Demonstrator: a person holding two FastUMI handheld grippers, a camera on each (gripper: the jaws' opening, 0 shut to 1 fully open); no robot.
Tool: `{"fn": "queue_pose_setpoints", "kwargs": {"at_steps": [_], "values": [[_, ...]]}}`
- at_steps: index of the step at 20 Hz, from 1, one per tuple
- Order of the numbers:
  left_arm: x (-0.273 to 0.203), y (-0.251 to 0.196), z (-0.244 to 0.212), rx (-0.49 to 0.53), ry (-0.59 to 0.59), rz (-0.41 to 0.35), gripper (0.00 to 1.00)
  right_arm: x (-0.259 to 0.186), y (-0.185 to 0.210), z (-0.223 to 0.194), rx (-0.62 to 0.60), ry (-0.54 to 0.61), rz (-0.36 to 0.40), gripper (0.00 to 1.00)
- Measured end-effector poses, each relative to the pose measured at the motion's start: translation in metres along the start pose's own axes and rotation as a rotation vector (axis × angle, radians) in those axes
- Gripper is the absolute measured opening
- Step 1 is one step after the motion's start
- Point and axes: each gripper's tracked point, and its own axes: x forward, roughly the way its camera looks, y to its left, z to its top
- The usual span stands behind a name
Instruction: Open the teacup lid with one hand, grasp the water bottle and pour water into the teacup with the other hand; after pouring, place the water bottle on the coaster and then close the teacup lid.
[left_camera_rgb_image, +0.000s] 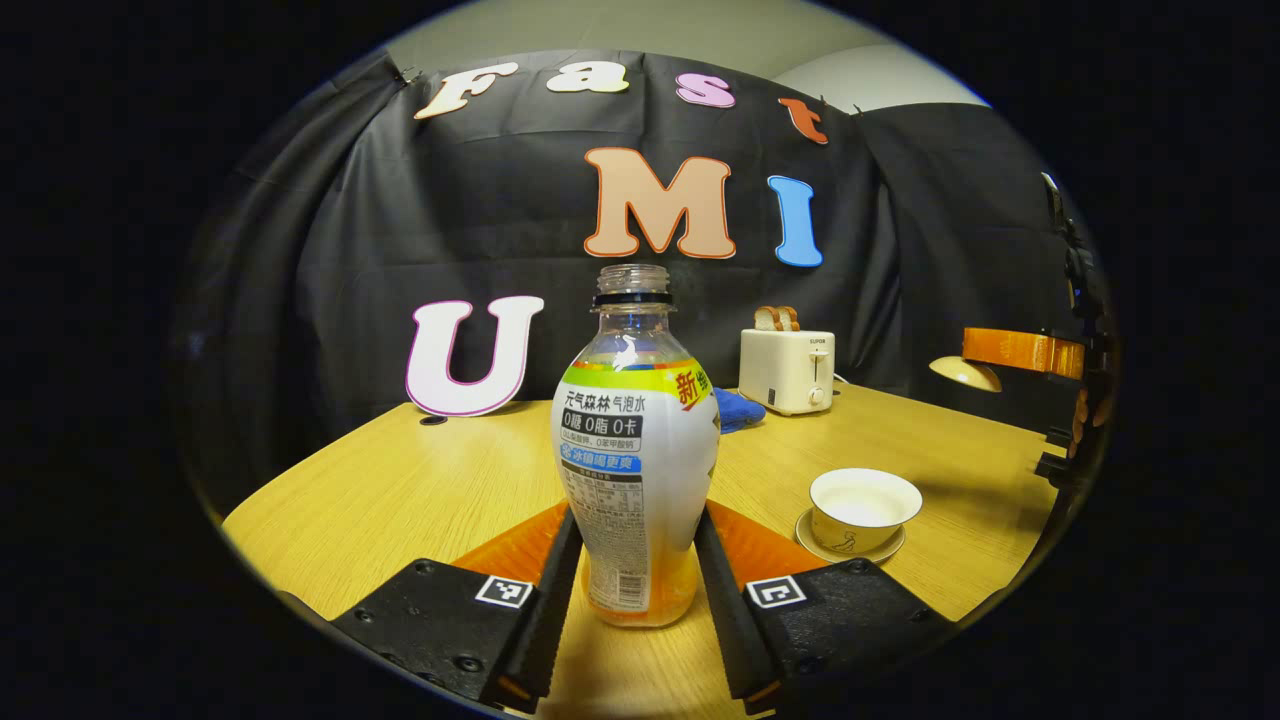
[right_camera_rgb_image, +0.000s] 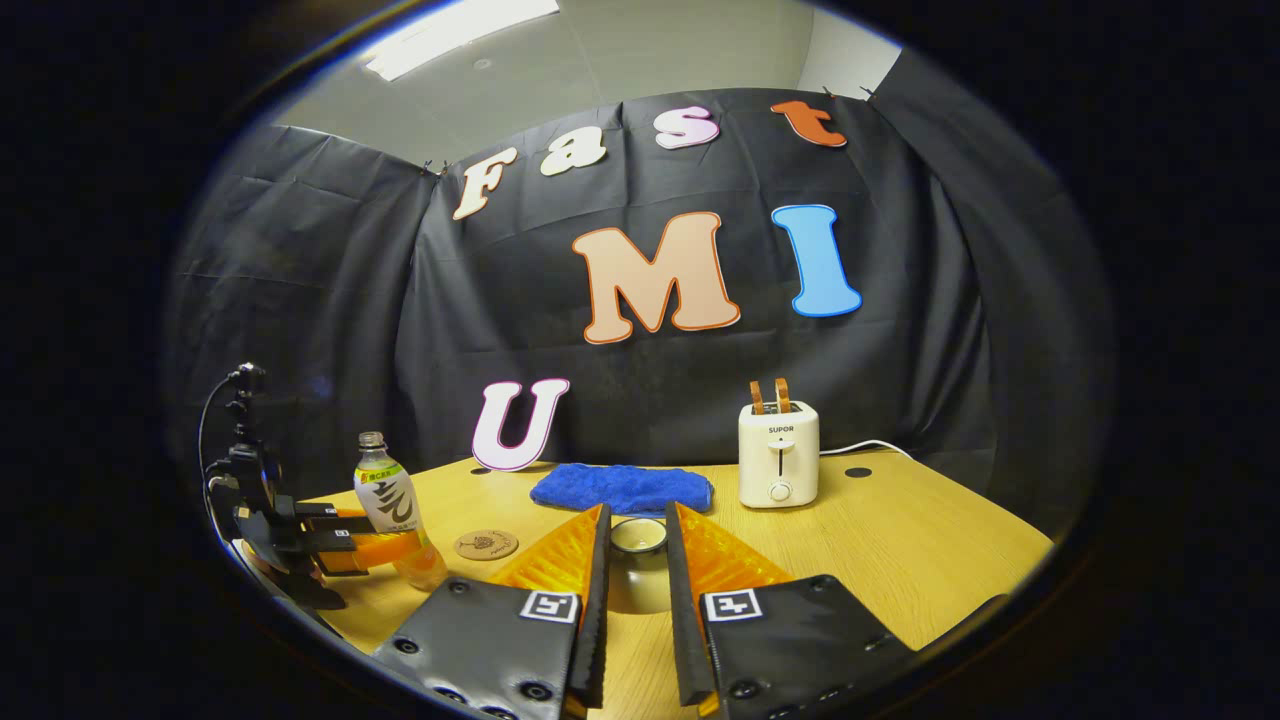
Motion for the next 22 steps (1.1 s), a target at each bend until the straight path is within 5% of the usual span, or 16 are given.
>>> {"fn": "queue_pose_setpoints", "kwargs": {"at_steps": [22], "values": [[0.018,0.013,0.0,0.547,0.081,0.104,0.55,-0.004,-0.003,0.003,0.018,0.006,0.008,0.32]]}}
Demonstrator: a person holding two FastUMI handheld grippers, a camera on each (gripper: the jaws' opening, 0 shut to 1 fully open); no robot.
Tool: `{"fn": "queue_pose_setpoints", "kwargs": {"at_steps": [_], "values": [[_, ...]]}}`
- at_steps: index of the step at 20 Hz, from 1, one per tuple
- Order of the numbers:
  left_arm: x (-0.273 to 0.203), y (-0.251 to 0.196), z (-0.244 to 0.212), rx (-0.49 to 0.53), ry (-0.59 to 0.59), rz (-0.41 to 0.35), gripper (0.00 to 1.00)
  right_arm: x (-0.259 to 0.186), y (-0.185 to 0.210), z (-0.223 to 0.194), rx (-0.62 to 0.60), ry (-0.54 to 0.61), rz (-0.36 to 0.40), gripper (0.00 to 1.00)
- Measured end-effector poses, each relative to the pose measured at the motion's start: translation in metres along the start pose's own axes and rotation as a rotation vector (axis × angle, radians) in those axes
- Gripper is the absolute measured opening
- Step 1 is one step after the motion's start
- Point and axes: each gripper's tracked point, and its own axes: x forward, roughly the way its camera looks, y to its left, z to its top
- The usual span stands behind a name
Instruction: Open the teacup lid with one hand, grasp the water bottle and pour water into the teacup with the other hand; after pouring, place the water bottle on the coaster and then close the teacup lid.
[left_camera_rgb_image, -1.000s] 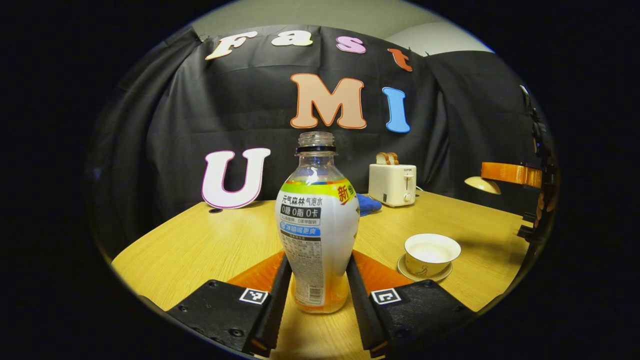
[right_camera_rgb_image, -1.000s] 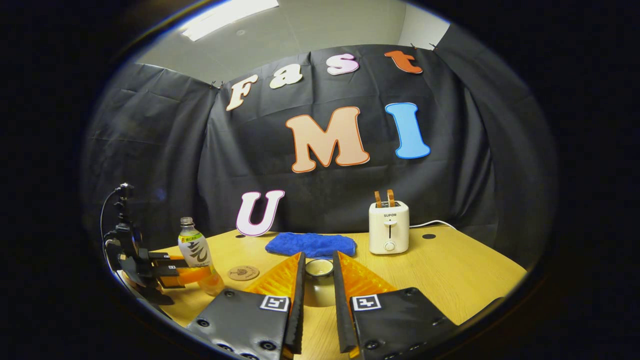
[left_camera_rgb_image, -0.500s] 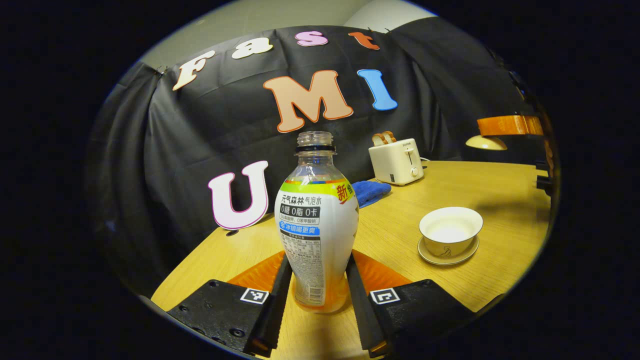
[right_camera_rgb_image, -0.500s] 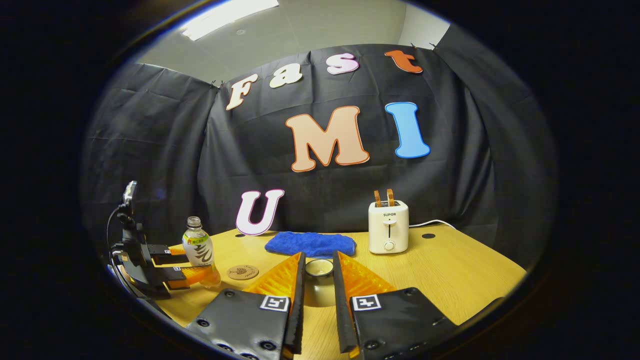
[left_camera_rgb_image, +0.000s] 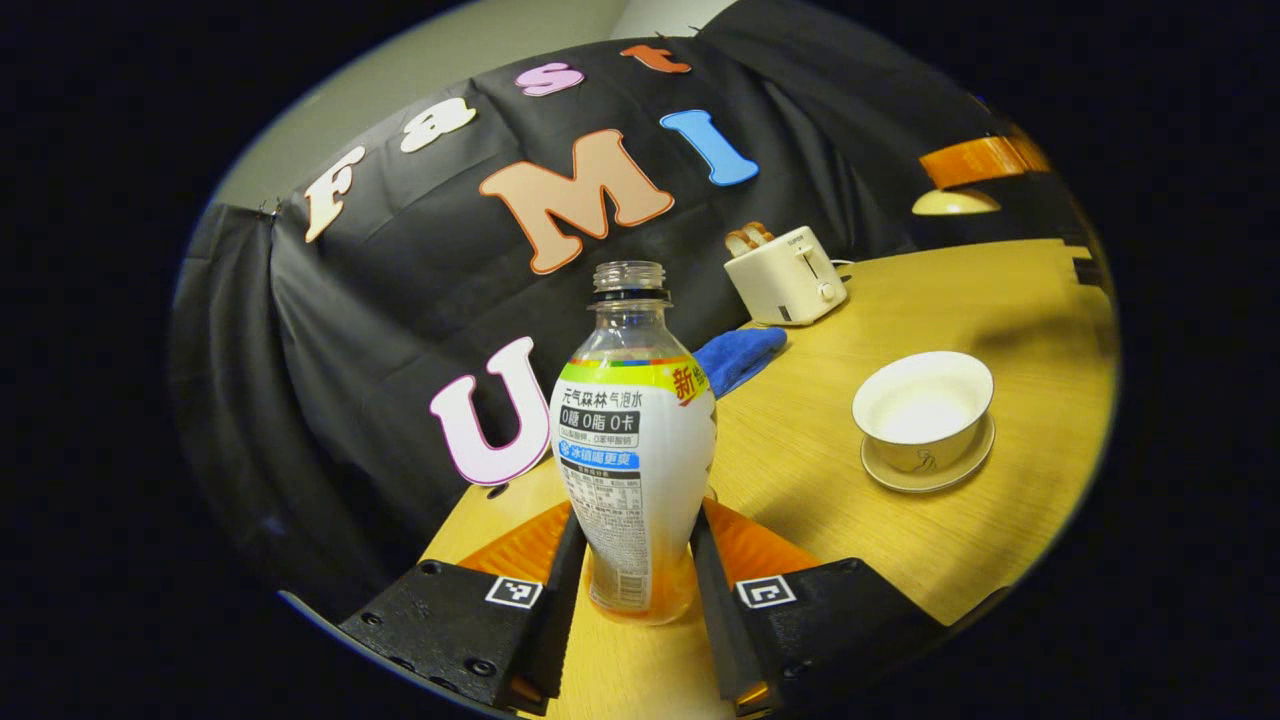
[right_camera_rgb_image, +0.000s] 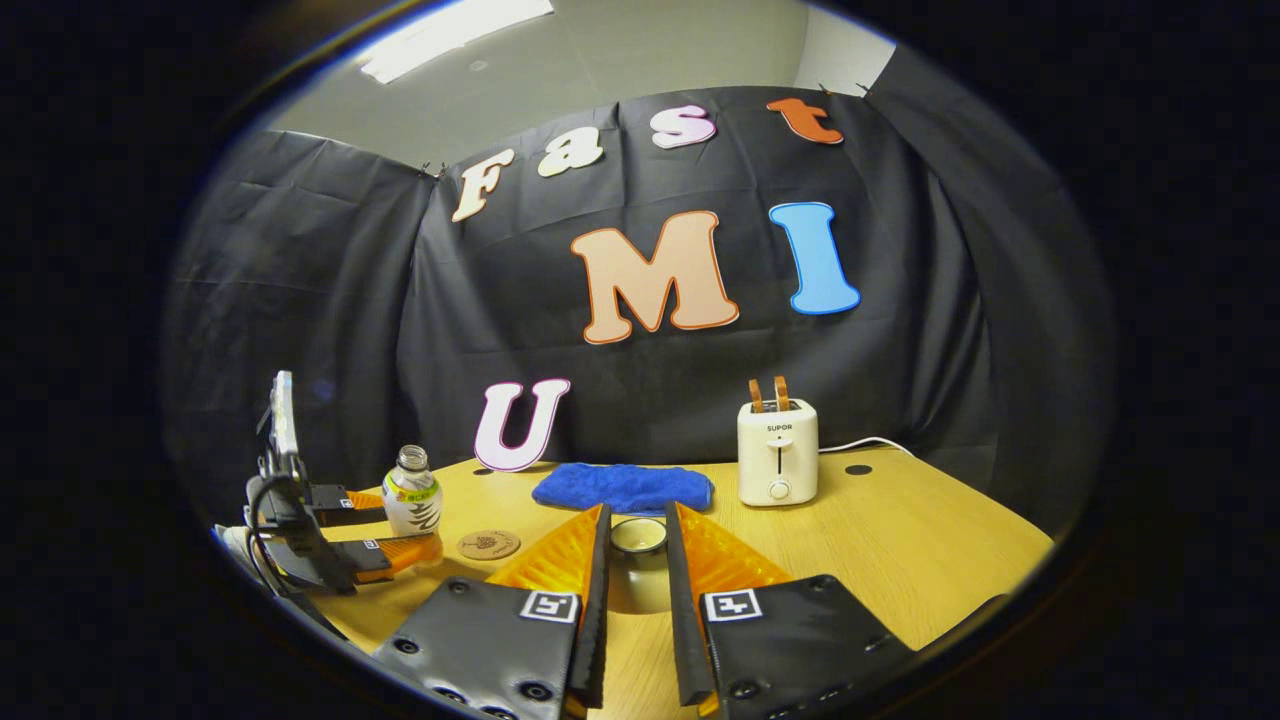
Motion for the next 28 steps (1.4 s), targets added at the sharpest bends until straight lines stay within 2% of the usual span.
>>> {"fn": "queue_pose_setpoints", "kwargs": {"at_steps": [1,9,16,20,24,28], "values": [[0.0,0.0,0.0,0.026,0.002,0.006,0.55,-0.001,-0.001,0.001,0.003,-0.001,0.0,0.3],[0.005,0.006,0.014,0.289,-0.012,0.059,0.55,-0.003,-0.005,0.004,0.007,-0.004,-0.004,0.31],[0.009,-0.011,0.017,0.547,-0.021,0.036,0.55,-0.004,-0.005,0.005,0.017,-0.007,0.001,0.3],[0.006,-0.016,0.009,0.646,-0.005,0.026,0.55,-0.005,-0.006,0.006,0.02,-0.006,0.002,0.3],[0.011,-0.021,0.006,0.798,-0.003,0.025,0.55,-0.005,-0.006,0.006,0.026,-0.005,0.003,0.31],[0.015,-0.025,0.007,0.873,0.002,-0.006,0.55,-0.004,-0.006,0.005,0.025,-0.005,0.004,0.3]]}}
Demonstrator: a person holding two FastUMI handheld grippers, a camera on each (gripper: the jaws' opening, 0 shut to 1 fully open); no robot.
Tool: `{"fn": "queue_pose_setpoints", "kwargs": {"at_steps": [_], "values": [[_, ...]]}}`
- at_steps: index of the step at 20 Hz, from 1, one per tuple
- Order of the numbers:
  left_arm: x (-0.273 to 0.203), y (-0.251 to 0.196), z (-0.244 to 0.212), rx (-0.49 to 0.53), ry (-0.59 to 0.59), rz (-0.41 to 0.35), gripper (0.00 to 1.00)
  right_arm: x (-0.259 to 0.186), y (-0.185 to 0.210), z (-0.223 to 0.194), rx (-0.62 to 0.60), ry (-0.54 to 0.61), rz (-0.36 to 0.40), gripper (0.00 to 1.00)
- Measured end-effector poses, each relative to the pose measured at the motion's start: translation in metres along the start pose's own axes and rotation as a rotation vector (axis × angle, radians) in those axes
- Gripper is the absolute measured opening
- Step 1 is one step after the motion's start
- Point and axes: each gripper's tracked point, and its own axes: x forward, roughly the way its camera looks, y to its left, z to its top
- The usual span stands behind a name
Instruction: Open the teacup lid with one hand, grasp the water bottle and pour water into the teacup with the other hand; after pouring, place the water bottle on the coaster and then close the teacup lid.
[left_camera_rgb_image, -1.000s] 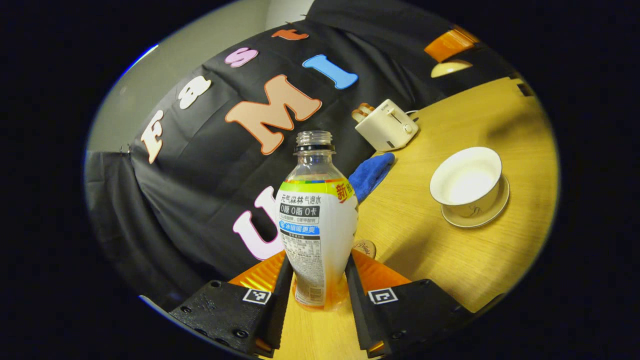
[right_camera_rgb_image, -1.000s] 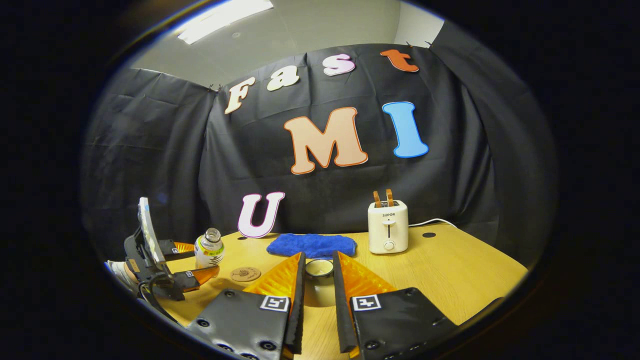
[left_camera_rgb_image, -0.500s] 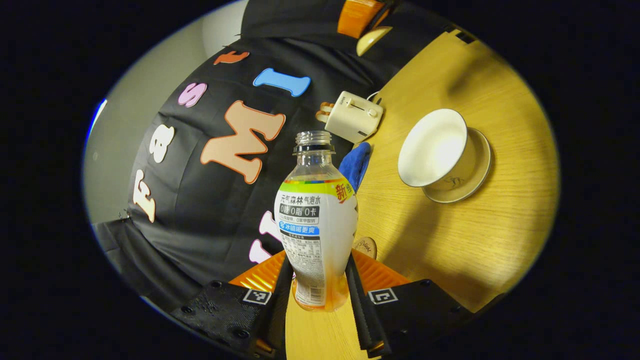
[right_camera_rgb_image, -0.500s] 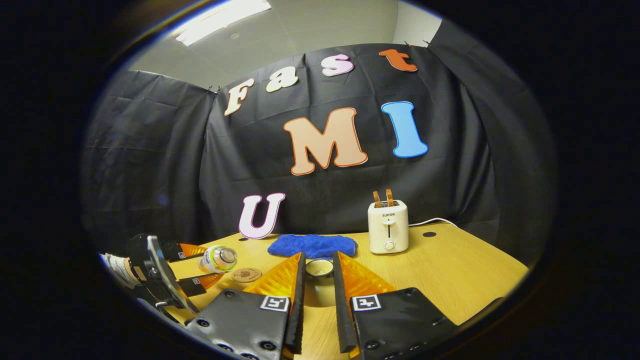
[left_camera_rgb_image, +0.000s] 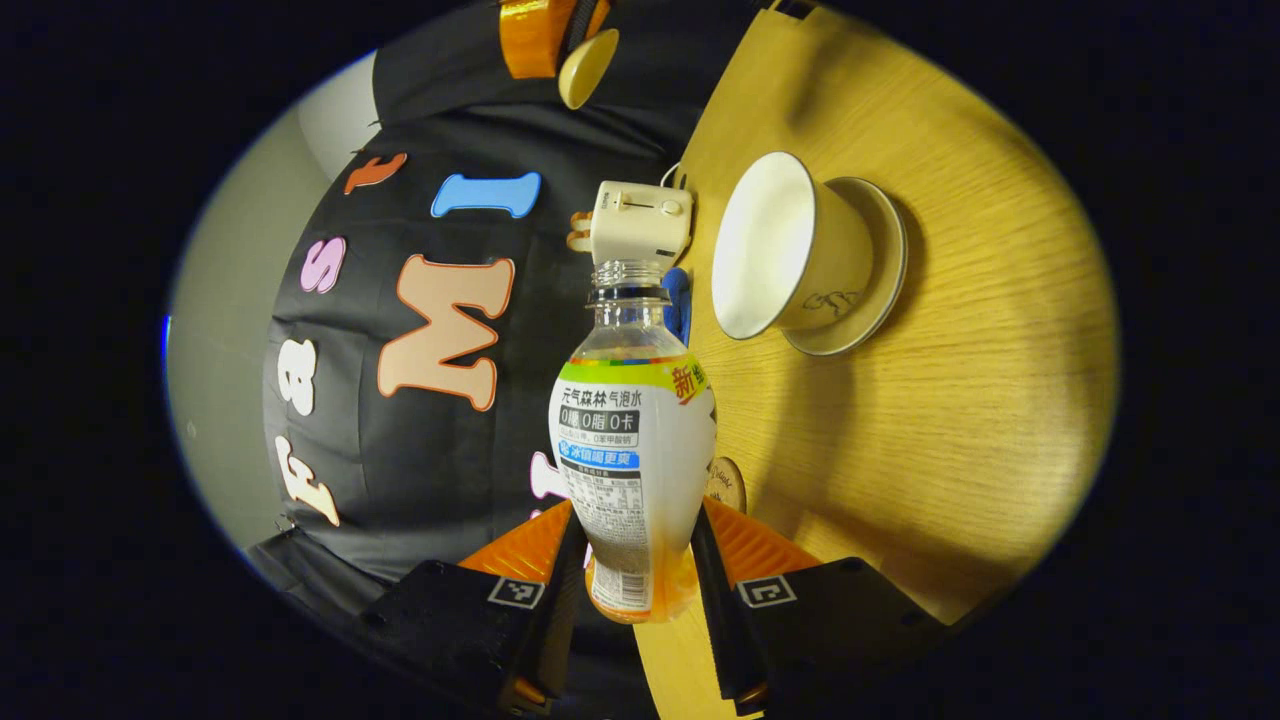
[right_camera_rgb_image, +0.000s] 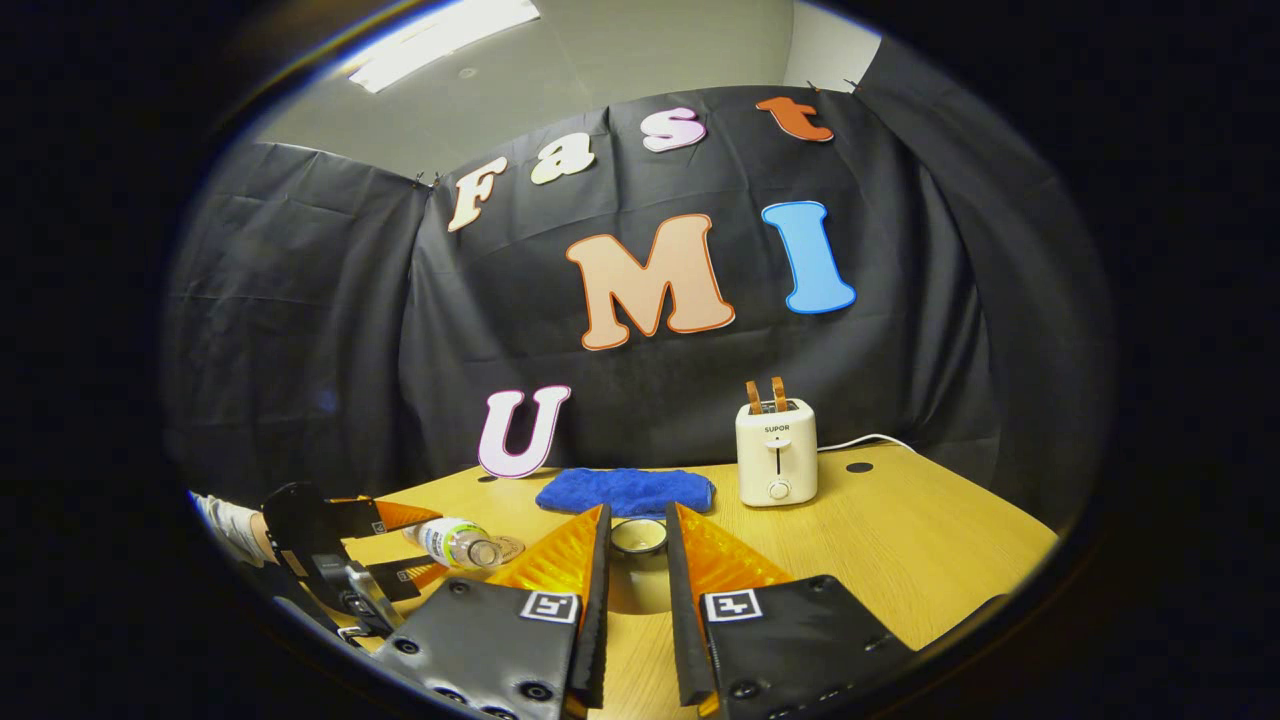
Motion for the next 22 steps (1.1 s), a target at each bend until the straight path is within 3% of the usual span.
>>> {"fn": "queue_pose_setpoints", "kwargs": {"at_steps": [22], "values": [[0.006,0.024,0.012,0.436,-0.002,-0.055,0.56,-0.006,0.008,0.006,0.007,-0.007,0.027,0.31]]}}
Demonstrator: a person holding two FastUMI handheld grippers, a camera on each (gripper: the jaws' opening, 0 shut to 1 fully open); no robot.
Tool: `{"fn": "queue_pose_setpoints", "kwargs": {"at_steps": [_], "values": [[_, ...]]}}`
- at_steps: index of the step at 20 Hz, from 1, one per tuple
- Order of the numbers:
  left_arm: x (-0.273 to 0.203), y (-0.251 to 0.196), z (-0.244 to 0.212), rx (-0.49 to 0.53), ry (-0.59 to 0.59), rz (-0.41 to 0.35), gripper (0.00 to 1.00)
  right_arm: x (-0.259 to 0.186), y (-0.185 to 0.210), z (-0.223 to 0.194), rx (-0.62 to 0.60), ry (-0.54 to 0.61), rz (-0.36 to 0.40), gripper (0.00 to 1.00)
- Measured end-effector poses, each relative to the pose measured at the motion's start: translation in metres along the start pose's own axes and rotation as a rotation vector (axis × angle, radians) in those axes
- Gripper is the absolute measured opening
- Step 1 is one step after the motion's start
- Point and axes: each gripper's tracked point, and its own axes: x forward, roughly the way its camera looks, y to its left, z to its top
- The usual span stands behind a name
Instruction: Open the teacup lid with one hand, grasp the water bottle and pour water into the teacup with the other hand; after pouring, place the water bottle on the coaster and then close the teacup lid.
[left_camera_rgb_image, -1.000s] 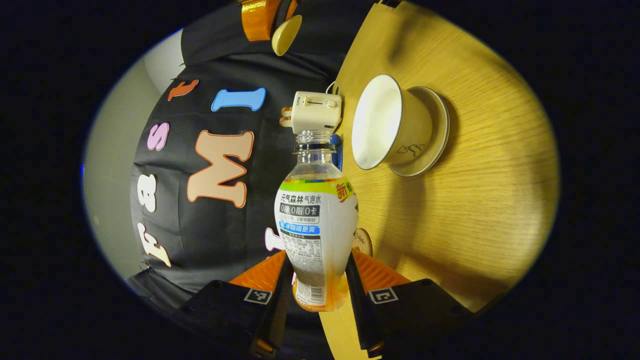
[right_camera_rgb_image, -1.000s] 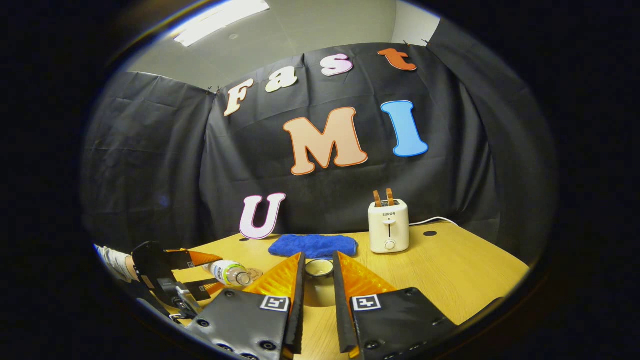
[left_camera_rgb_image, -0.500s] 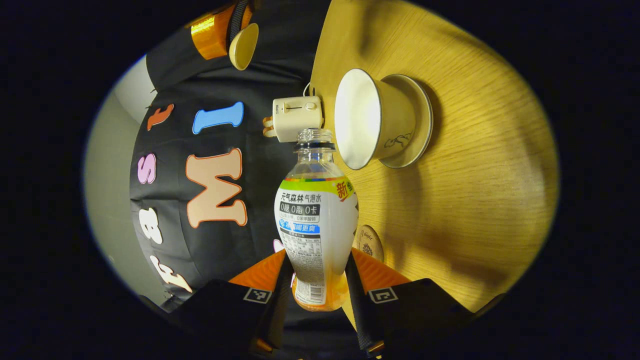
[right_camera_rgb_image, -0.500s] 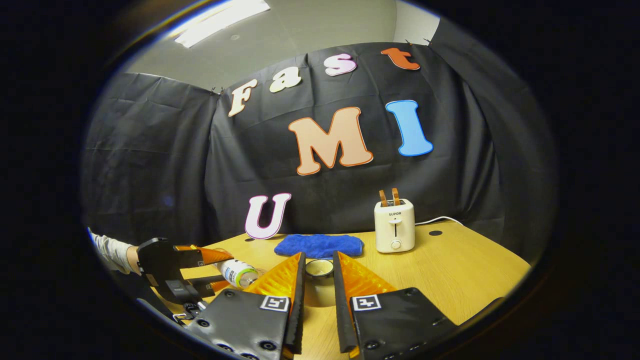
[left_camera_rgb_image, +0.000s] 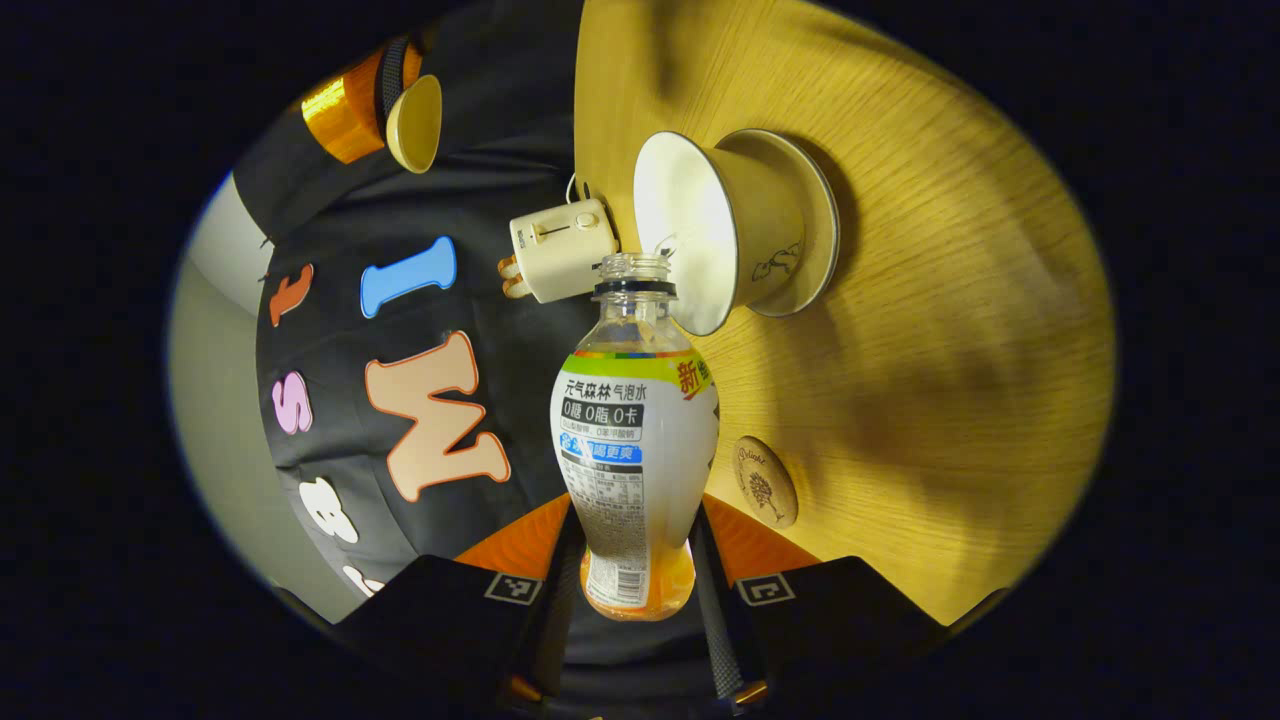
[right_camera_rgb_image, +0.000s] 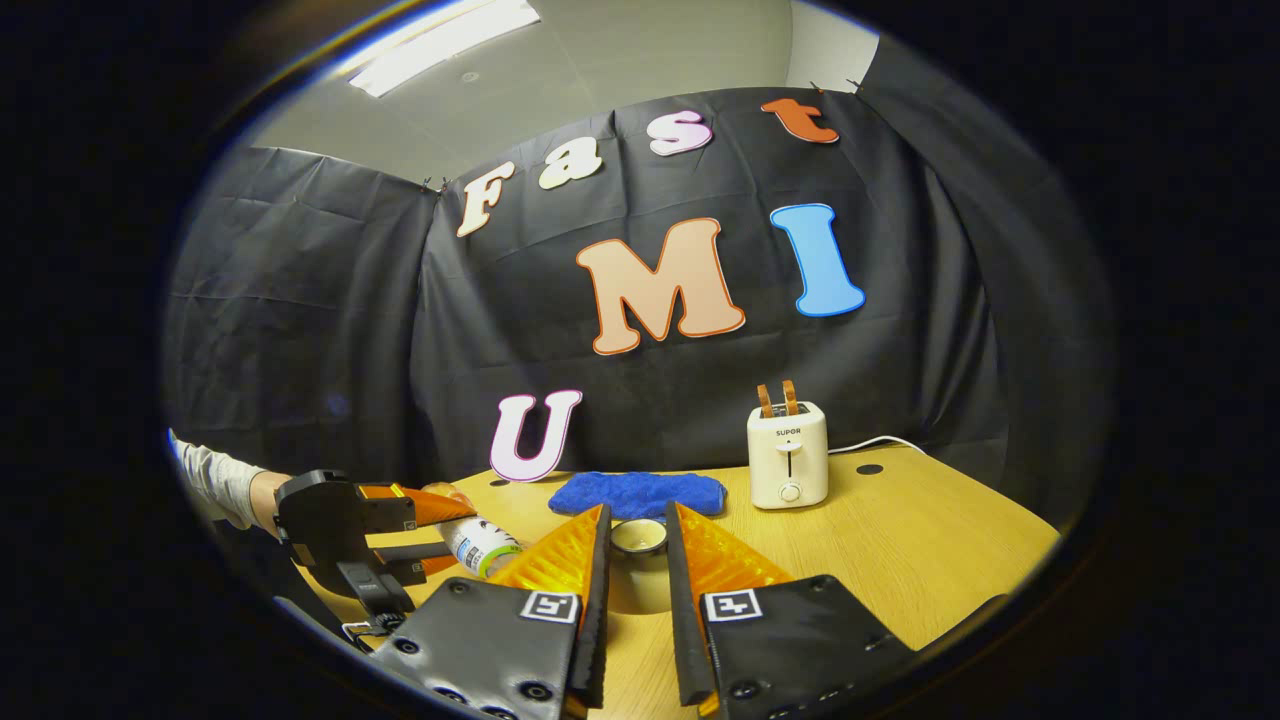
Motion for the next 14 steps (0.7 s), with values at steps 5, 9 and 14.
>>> {"fn": "queue_pose_setpoints", "kwargs": {"at_steps": [5,9,14], "values": [[0.001,0.011,-0.004,0.086,0.011,-0.001,0.55,-0.002,0.001,0.004,0.0,-0.009,0.005,0.31],[-0.001,0.018,-0.005,0.159,0.023,0.014,0.55,-0.003,-0.002,0.005,0.004,-0.013,0.001,0.3],[-0.003,0.03,-0.008,0.295,0.05,0.019,0.57,-0.005,-0.003,0.011,0.006,-0.027,-0.001,0.3]]}}
